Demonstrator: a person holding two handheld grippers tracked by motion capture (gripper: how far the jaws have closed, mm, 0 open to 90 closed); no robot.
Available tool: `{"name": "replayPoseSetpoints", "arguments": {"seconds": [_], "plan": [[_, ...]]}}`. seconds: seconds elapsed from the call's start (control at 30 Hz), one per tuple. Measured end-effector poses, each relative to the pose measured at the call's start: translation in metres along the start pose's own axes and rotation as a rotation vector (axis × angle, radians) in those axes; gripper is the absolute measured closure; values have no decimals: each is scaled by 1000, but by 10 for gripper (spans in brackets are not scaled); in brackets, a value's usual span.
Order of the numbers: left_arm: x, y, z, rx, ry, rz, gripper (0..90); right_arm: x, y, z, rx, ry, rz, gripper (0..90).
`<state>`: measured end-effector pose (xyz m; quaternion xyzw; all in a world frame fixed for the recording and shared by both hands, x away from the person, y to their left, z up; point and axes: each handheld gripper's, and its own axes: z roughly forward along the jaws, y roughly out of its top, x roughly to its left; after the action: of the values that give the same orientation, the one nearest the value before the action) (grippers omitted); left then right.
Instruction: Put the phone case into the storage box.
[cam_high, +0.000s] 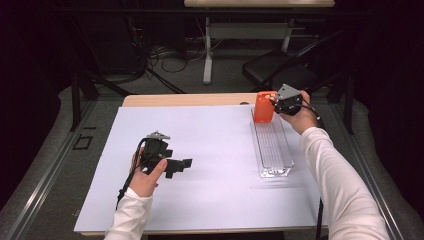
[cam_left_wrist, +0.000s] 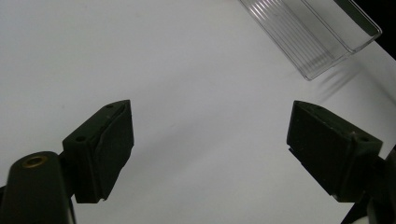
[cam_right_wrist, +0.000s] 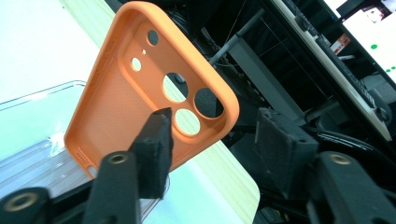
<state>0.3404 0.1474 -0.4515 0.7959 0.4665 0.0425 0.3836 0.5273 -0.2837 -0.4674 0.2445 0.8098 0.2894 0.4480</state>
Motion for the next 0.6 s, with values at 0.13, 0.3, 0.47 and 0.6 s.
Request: {"name": "replayPoseSetpoints", "arguments": {"seconds": [0.13,0.3,0.47,0.6], "plan": [[0,0,-1,-4,-1,2,153,0,0,0,4,0,0,388],[0,0,-2,-7,-4,0,153,0,3,-2,31,-26,58,282],[0,0,-4,-12,-4,1,153,1,5,-5,46,-13,111,246],[0,0,-4,-13,-4,3,153,1,8,-7,58,6,158,205]]}}
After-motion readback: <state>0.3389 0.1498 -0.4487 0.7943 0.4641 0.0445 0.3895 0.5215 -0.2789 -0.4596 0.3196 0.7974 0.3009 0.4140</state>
